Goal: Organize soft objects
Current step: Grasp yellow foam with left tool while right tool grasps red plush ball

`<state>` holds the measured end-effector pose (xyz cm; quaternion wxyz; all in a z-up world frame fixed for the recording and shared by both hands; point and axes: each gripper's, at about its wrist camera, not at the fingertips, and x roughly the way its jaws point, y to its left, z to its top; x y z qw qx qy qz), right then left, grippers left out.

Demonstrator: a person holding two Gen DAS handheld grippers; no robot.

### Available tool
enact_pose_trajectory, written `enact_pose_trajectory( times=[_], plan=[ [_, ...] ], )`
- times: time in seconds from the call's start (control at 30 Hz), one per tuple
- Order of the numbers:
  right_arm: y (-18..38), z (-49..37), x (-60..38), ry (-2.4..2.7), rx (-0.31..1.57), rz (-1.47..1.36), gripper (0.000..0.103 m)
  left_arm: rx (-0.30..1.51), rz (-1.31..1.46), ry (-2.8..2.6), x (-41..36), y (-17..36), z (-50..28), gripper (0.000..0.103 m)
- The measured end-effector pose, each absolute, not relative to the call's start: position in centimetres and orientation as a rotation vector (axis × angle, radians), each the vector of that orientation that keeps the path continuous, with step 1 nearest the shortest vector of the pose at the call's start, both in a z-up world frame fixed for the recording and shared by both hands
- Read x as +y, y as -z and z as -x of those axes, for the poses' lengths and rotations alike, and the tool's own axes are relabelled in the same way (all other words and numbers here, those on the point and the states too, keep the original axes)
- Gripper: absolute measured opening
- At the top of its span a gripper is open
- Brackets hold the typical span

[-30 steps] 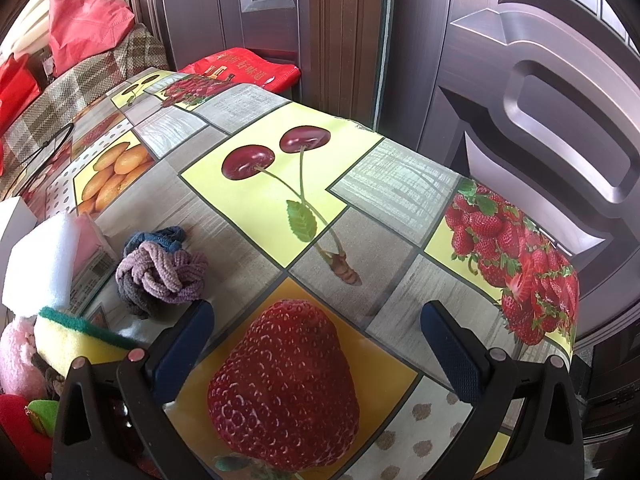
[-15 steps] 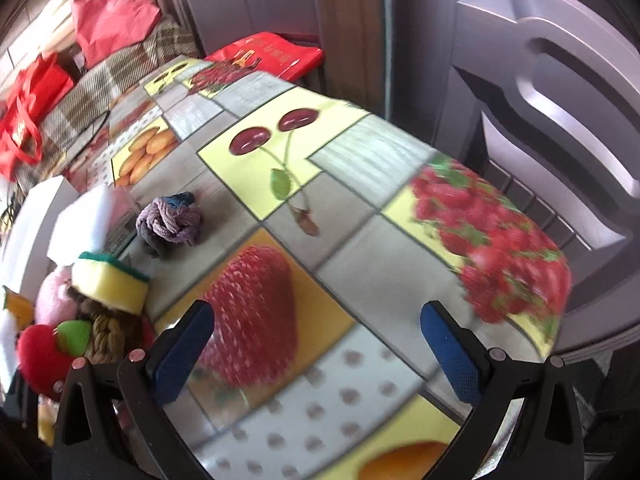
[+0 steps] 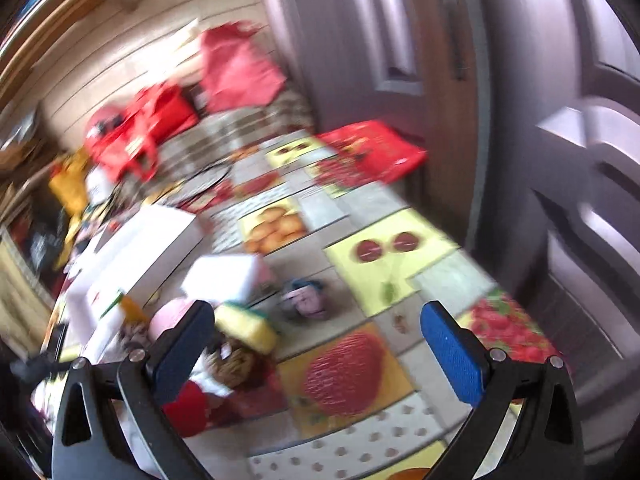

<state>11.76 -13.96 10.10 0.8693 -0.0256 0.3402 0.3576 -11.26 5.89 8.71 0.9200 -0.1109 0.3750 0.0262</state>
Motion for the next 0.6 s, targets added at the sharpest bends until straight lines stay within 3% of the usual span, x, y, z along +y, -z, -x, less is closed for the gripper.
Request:
enact_pose_trajectory(
  times=[0.13,0.23,0.6],
  plan=[
    [-8.1,-10.6,-11.2,-0.864,0.833,0.116,0.103,0.845,0.294,-0.224,9.7,-6.4,14.3,0.103],
    [-7.1,-8.9,-9.4,-0.968,0.896,0.169,0.091,0.877,0.302,-0.269,10.3,-5.2,15.8,0.103],
    [-5.4,-2.6,-5.2,-1.217,0.961,0.394,0.091,0.943,0.286,-0.255,10.2,-2.7,13.9,0.103]
  ],
)
